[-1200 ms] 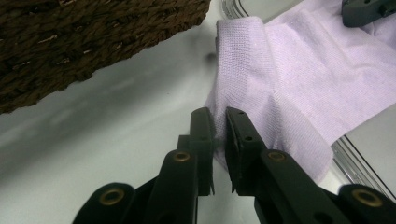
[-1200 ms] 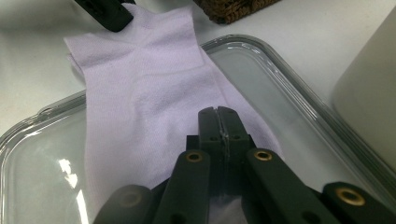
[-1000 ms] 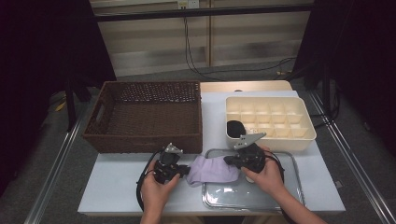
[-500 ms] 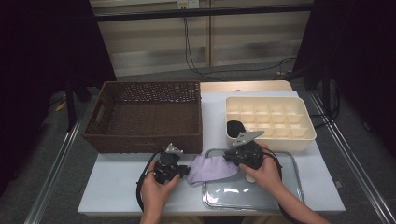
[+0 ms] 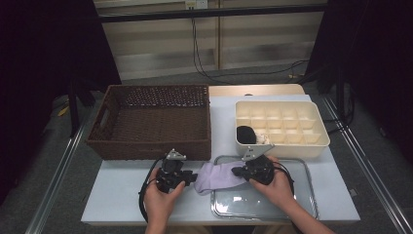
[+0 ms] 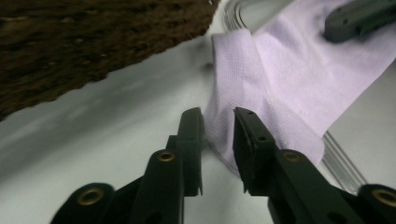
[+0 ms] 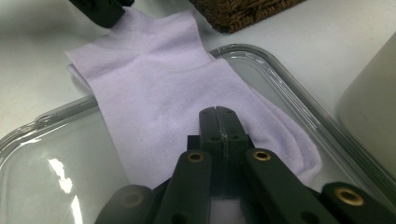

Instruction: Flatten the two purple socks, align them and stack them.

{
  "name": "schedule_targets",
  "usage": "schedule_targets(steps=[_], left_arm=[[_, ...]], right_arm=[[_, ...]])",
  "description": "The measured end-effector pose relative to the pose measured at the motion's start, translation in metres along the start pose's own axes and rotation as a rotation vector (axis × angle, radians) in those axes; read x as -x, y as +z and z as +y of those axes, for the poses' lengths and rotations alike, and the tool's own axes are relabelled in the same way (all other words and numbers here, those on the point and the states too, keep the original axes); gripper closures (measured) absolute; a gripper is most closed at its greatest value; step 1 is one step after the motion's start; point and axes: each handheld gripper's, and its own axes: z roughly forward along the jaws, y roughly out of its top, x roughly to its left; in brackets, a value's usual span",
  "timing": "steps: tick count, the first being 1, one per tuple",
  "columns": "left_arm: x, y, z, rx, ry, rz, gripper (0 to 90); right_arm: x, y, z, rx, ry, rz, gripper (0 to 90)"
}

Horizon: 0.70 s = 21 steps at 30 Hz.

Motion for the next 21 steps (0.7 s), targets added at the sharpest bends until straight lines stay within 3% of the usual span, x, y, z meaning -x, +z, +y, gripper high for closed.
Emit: schedule_targets(steps=[3, 6, 8, 9, 12, 15, 19, 21], left_arm=[[0.0, 0.001, 0.001, 0.035, 0.01, 0.001, 57.7], [0.003, 0.007, 0.003, 0.048, 0.05, 0.024, 52.5], [0.004, 0.009, 0.003, 0.049, 0.053, 0.026, 46.6], [0.006, 0.01, 0.003, 0.055, 0.06, 0.052, 44.2], [0.005, 0.011, 0.002, 0.038, 0.025, 0.044, 43.3], [0.004, 0.013, 0.0, 0.024, 0.019, 0.032, 44.2], [0.004, 0.019, -0.001, 0.019, 0.027, 0.01, 49.6], [0.005, 0.02, -0.001, 0.012, 0.041, 0.023, 52.2]], right_arm=[[-0.001, 0.0, -0.001, 0.007, -0.001, 0.0, 90.0], [-0.001, 0.0, -0.001, 0.007, 0.007, 0.002, 90.0], [-0.001, 0.0, -0.001, 0.008, 0.007, -0.001, 90.0], [-0.002, -0.001, -0.002, 0.006, 0.007, -0.002, 90.0], [-0.002, 0.0, -0.002, 0.01, 0.01, -0.001, 90.0], [-0.002, 0.0, -0.002, 0.013, 0.011, -0.002, 90.0], [-0.002, 0.0, -0.002, 0.015, 0.013, 0.001, 90.0], [-0.002, 0.0, -0.002, 0.011, 0.014, -0.001, 90.0]])
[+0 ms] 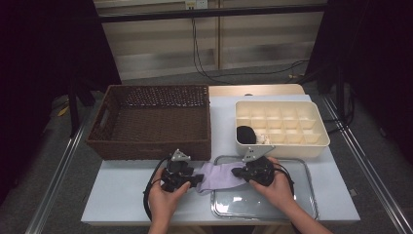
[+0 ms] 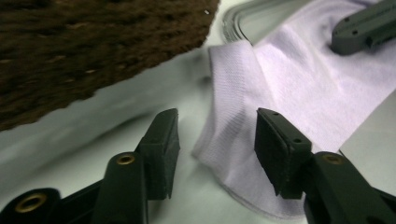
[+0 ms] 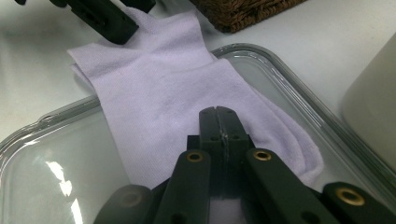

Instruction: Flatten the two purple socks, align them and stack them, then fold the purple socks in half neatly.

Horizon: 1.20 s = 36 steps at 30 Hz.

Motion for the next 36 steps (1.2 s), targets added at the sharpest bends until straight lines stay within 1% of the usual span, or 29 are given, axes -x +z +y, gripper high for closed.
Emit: schedule_targets(steps=[1, 5, 6, 7, 9, 12, 14, 16, 17, 20, 22, 24, 25, 26, 27, 28, 30, 31, 32, 33, 34, 36], left_arm=[[0.001, 0.0, 0.0, 0.002, 0.0, 0.008, 55.2], [0.003, -0.001, 0.001, -0.025, 0.029, 0.025, 58.4], [0.004, 0.001, 0.001, -0.021, 0.038, 0.038, 59.7], [0.006, 0.001, 0.002, -0.036, 0.044, 0.054, 60.1], [0.008, 0.0, 0.002, -0.04, 0.044, 0.05, 63.1], [0.008, 0.0, 0.001, -0.031, 0.035, 0.045, 68.2], [0.008, 0.0, 0.001, -0.037, 0.039, 0.038, 71.8], [0.009, 0.001, 0.002, -0.038, 0.029, 0.02, 77.8], [0.009, 0.001, 0.002, -0.038, 0.029, 0.02, 80.0], [0.008, 0.001, 0.002, -0.044, 0.023, 0.012, 80.8], [0.006, 0.001, 0.003, -0.047, 0.009, -0.002, 81.0], [0.005, 0.0, 0.004, -0.057, -0.004, -0.008, 81.2], [0.004, -0.001, 0.004, -0.06, -0.003, -0.019, 81.2], [0.003, -0.002, 0.004, -0.062, -0.011, -0.032, 81.2], [0.002, -0.003, 0.004, -0.052, -0.031, -0.04, 81.2], [-0.001, -0.005, 0.004, -0.06, -0.033, -0.053, 81.2], [-0.003, -0.008, 0.003, -0.055, -0.037, -0.051, 81.2], [-0.003, -0.008, 0.003, -0.055, -0.037, -0.051, 81.3], [-0.004, -0.01, 0.004, -0.053, -0.044, -0.069, 81.3], [-0.005, -0.012, 0.004, -0.042, -0.063, -0.085, 81.3], [-0.007, -0.013, 0.005, -0.051, -0.06, -0.095, 81.3], [-0.007, -0.015, 0.005, -0.05, -0.07, -0.107, 81.3]], right_arm=[[0.0, 0.0, 0.0, 0.0, -0.001, 0.001, 90.0], [-0.001, 0.0, 0.0, 0.002, 0.002, -0.003, 90.0], [-0.001, 0.0, 0.0, 0.001, 0.003, 0.0, 90.0], [-0.001, 0.0, -0.001, 0.002, 0.002, -0.008, 90.0], [-0.002, 0.0, -0.001, 0.003, 0.004, -0.009, 90.0], [-0.001, 0.0, 0.0, 0.002, 0.011, -0.007, 90.0], [-0.001, 0.001, 0.0, 0.003, 0.006, -0.007, 90.0], [-0.001, 0.001, 0.0, 0.002, 0.007, -0.007, 90.0], [-0.001, 0.001, 0.0, 0.002, 0.007, -0.007, 90.0], [-0.001, 0.001, -0.001, 0.006, 0.013, -0.009, 90.0], [-0.001, 0.0, 0.0, 0.005, 0.017, -0.008, 89.5], [-0.001, 0.0, 0.001, 0.011, 0.018, 0.001, 82.9], [-0.001, -0.001, 0.002, 0.016, 0.015, -0.001, 82.0], [-0.001, -0.002, 0.003, 0.021, 0.014, -0.003, 80.8], [-0.002, -0.003, 0.004, 0.028, 0.021, 0.0, 80.1], [-0.003, -0.003, 0.005, 0.036, 0.016, 0.007, 80.0], [-0.005, -0.002, 0.007, 0.03, -0.005, 0.009, 80.8], [-0.005, -0.002, 0.007, 0.03, -0.005, 0.009, 80.8], [-0.006, -0.001, 0.008, 0.032, -0.006, 0.016, 81.6], [-0.008, 0.0, 0.011, 0.03, -0.019, 0.02, 81.8], [-0.009, 0.001, 0.011, 0.032, -0.022, 0.024, 81.9], [-0.01, 0.002, 0.013, 0.036, -0.029, 0.024, 83.6]])
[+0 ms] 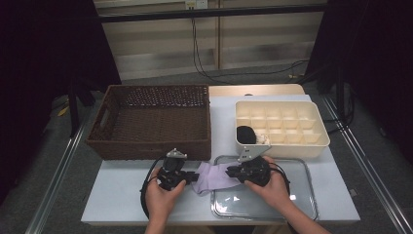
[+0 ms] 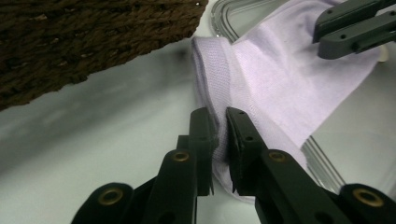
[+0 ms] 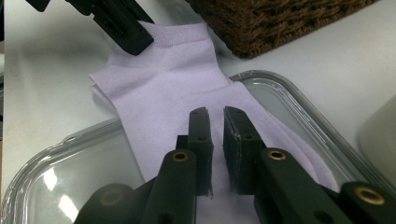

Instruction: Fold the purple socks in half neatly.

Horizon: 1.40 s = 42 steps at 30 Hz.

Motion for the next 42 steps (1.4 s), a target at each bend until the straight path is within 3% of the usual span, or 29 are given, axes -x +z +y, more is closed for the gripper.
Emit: schedule_targets(steps=[6, 14, 23, 27, 36, 42], left_arm=[[-0.001, -0.002, 0.002, 0.002, -0.023, -0.023, 81.0], [-0.002, -0.008, 0.005, 0.008, -0.046, -0.069, 80.8], [-0.001, -0.022, 0.01, 0.018, -0.064, -0.105, 80.9], [-0.002, -0.027, 0.013, 0.01, -0.063, -0.107, 81.0], [-0.001, -0.035, 0.02, -0.03, -0.058, -0.103, 81.0], [-0.002, -0.038, 0.021, -0.045, -0.07, -0.1, 81.2]], right_arm=[[-0.002, 0.002, 0.004, 0.003, -0.011, 0.027, 89.4], [-0.009, 0.018, 0.005, -0.036, -0.016, 0.066, 89.9], [-0.02, 0.032, 0.015, -0.057, -0.051, 0.066, 90.0], [-0.022, 0.038, 0.019, -0.049, -0.032, 0.098, 90.0], [-0.04, 0.062, 0.03, -0.076, -0.057, 0.126, 90.0], [-0.045, 0.073, 0.037, -0.061, -0.027, 0.155, 90.0]])
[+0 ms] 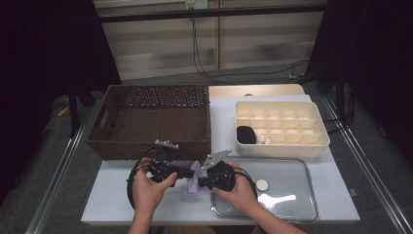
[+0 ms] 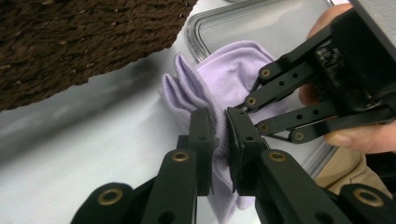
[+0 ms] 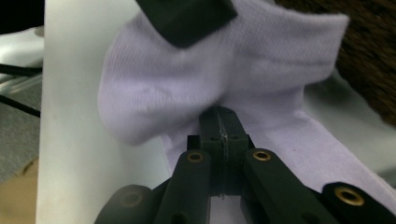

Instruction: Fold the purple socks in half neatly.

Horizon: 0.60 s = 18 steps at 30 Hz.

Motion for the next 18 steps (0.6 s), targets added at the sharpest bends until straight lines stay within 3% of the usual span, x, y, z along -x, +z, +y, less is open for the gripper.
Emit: schedule_targets(steps=[7, 18], left_arm=[[-0.001, -0.001, 0.0, -0.023, -0.008, 0.008, 81.3], [0.005, 0.009, 0.004, -0.02, -0.005, -0.009, 81.3]], right_arm=[[-0.002, 0.004, 0.004, 0.0, -0.001, 0.017, 90.0], [0.018, -0.041, -0.003, 0.034, 0.011, -0.042, 90.0]])
